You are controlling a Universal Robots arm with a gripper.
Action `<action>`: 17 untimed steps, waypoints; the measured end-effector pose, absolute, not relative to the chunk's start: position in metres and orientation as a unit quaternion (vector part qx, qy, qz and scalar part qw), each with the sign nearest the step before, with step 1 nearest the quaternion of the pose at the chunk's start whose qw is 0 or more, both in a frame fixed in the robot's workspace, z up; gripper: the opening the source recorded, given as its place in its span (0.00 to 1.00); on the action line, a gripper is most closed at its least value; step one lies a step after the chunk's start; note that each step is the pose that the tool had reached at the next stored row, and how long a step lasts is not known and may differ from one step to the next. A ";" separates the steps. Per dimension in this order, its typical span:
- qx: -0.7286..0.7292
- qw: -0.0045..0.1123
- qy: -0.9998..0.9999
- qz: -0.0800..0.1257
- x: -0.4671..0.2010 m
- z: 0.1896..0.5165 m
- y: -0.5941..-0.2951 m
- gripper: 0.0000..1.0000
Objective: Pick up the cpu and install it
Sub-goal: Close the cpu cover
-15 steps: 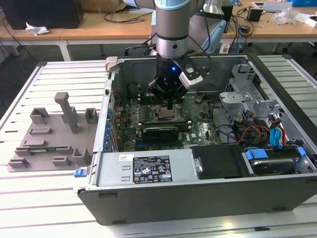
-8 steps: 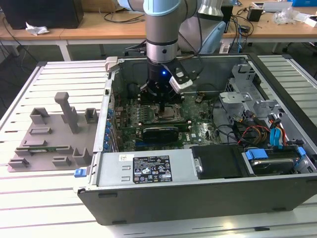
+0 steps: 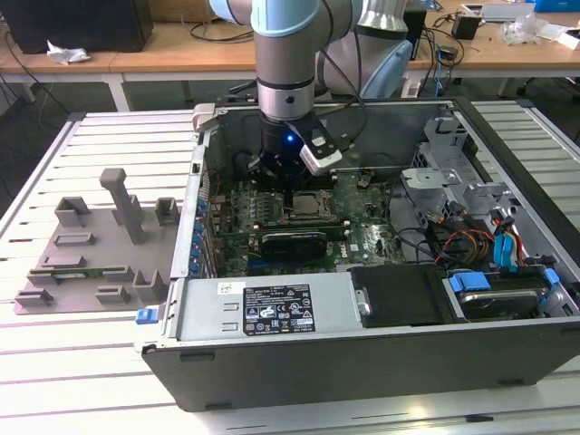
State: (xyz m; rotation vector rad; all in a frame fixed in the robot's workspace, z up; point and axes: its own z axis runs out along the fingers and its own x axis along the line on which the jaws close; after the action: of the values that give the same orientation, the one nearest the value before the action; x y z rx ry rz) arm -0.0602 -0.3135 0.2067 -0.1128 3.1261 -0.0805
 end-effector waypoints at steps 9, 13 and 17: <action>-0.036 0.006 0.999 -0.026 -0.054 0.206 -0.313 0.11; -0.036 0.006 0.999 -0.026 -0.050 0.206 -0.313 0.11; -0.036 0.006 0.999 -0.026 -0.044 0.206 -0.313 0.11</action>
State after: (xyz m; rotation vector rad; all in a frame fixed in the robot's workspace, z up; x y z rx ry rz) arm -0.0439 -0.3135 0.2062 -0.1128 3.1259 -0.0800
